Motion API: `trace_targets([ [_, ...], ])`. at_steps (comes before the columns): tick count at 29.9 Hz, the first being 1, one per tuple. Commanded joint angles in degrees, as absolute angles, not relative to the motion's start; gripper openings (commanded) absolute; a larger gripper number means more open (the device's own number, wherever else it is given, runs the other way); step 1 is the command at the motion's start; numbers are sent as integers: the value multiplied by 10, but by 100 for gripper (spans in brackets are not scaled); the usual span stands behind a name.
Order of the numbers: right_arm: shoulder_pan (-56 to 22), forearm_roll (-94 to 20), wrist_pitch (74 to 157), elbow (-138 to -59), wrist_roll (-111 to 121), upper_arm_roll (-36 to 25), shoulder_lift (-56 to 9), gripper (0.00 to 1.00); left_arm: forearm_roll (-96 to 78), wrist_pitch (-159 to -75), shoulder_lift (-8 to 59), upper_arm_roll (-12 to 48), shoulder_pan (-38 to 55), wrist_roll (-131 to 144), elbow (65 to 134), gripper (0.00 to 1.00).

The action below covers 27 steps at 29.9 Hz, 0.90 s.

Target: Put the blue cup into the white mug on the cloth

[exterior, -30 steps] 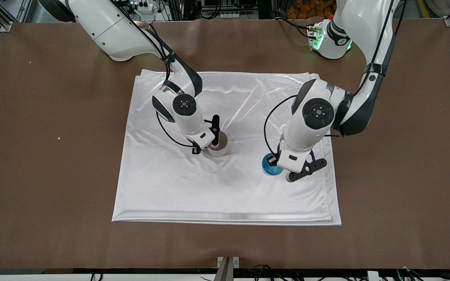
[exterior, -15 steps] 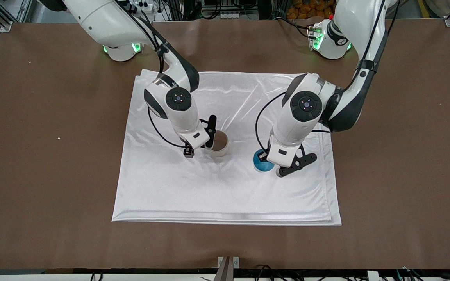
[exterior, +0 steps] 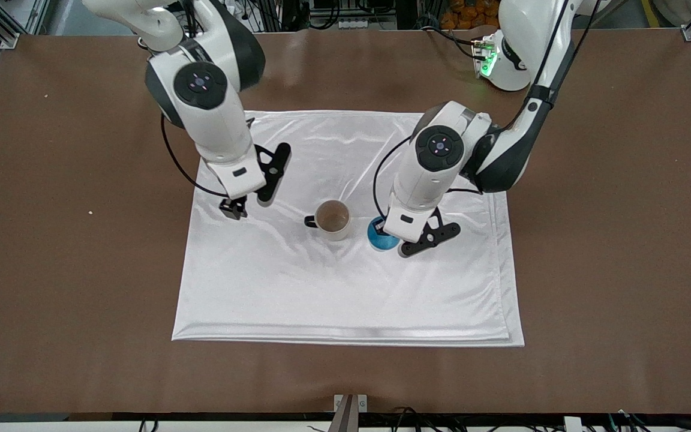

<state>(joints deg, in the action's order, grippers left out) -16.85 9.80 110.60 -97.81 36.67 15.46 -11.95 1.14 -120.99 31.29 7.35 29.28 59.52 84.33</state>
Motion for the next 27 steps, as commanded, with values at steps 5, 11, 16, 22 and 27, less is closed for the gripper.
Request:
trace_targets([
  [5, -129, 81, 1063, -998, 368, 156, -33, 86, 7, -1204, 317, 71, 323, 631, 843, 0],
  [11, -89, 81, 1037, -998, 367, 156, -4, 85, 9, -1205, 328, 70, 348, 642, 843, 0],
  [16, -66, 76, 1017, -998, 368, 155, 18, 84, 10, -1210, 339, 69, 376, 656, 841, 0],
  [22, -34, 76, 1009, -996, 367, 154, 31, 85, 11, -1214, 350, 69, 397, 657, 833, 0],
  [27, -4, 76, 1001, -994, 365, 147, 39, 86, 11, -1217, 359, 68, 403, 657, 823, 0],
])
